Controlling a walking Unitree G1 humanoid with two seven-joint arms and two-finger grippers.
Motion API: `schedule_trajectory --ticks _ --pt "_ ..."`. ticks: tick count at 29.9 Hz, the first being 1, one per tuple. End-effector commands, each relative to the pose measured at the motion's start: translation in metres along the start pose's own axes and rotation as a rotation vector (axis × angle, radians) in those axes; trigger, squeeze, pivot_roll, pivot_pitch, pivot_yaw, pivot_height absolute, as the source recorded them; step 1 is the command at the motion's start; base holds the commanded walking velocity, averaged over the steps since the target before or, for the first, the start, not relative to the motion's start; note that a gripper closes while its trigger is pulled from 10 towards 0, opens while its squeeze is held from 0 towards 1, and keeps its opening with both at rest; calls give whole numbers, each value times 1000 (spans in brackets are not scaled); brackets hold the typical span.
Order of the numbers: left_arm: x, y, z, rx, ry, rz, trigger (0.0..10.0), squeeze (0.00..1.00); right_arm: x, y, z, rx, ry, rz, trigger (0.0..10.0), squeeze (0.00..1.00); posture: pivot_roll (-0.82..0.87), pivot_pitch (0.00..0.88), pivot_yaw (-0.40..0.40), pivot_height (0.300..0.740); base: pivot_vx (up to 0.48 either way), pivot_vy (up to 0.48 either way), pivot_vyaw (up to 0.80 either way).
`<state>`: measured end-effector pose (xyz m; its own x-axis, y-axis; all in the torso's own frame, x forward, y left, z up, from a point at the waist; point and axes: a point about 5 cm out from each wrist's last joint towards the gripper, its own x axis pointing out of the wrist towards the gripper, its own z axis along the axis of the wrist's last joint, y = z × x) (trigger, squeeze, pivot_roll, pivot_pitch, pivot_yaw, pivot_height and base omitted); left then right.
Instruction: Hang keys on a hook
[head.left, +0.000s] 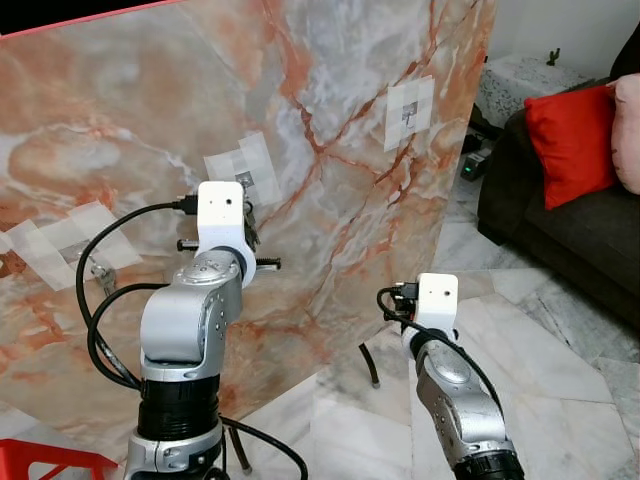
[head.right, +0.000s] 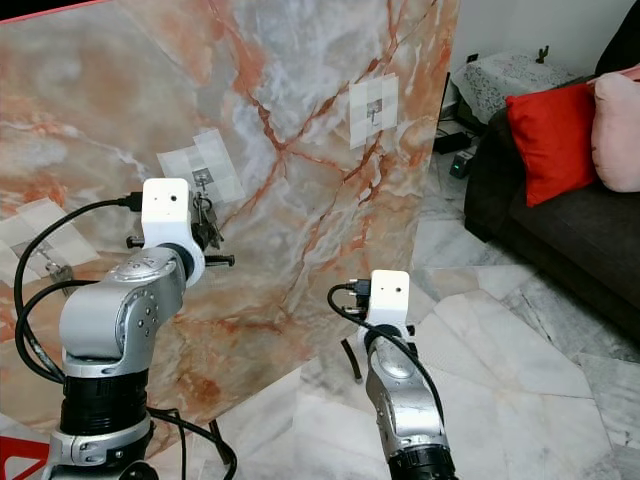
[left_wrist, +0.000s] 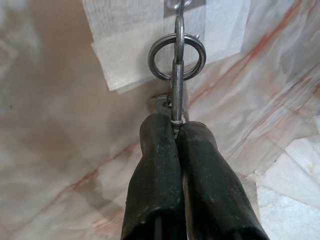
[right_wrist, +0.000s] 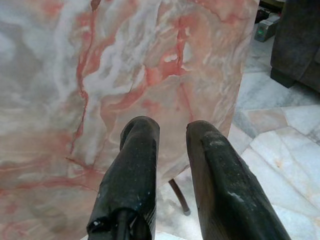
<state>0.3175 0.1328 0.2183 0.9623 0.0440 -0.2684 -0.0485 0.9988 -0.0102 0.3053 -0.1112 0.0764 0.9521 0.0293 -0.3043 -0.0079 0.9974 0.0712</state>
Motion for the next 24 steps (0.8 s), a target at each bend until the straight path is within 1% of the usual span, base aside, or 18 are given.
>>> schedule_trajectory --ticks 1,4,8,19,23,24 --pt "-5 -2 12 -10 -51 -16 10000 0 -1 4 -3 7 9 8 10000 0 104 38 51 740 0 0 0" --pt "-5 -3 14 -20 -60 -19 10000 0 -1 4 -3 6 9 8 10000 0 104 39 52 740 0 0 0" --pt "-5 -4 14 -14 -55 -27 10000 0 -1 4 -3 6 9 8 10000 0 106 39 51 740 0 0 0" --pt "-2 -5 13 -15 -49 -11 10000 0 -1 5 -3 8 7 6 10000 0 104 39 55 740 0 0 0" --pt "0 -9 13 -20 -44 -22 10000 0 -1 5 -4 9 7 7 10000 0 101 38 60 740 0 0 0" --pt "0 -13 12 -17 -41 -34 10000 0 -1 5 -4 10 7 6 10000 0 101 38 60 740 0 0 0"
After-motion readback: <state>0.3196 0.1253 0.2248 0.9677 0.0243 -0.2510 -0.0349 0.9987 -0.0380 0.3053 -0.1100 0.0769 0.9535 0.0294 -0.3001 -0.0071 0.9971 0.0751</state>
